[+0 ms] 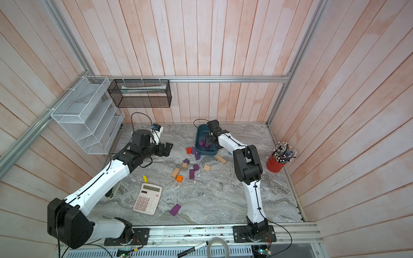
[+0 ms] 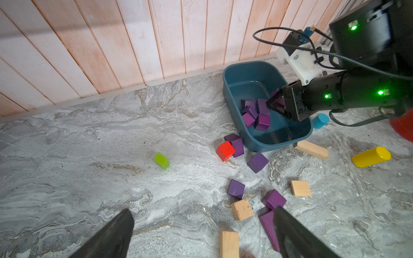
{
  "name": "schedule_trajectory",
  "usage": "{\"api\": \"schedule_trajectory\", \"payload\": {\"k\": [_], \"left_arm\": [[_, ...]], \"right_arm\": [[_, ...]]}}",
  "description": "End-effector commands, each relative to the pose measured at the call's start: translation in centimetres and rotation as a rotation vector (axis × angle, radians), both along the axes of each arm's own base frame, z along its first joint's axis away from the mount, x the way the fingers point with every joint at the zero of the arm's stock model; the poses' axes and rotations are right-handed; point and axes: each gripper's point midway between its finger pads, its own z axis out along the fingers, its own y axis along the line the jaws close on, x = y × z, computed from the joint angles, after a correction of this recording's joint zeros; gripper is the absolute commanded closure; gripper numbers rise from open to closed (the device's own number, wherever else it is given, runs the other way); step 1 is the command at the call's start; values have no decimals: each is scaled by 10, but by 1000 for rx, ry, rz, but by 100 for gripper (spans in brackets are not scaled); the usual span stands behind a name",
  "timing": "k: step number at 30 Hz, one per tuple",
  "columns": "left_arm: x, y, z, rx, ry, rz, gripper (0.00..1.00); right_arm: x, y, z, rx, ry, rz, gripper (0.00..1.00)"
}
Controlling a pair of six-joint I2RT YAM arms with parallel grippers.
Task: Pick purple bricks into the storage bin
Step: Place the building block in the storage box.
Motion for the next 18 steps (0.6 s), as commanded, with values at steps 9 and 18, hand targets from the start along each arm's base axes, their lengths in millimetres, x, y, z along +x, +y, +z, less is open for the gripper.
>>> {"api": "schedule_trajectory", "payload": {"k": [9,18], "left_arm": [[2,3,-4,8,-7,8,2],[5,8,-5,19,-10,30,1]], "right_arm": [[0,4,5,27,20,7,53],[6,17,77,101,-76,58,41]]}}
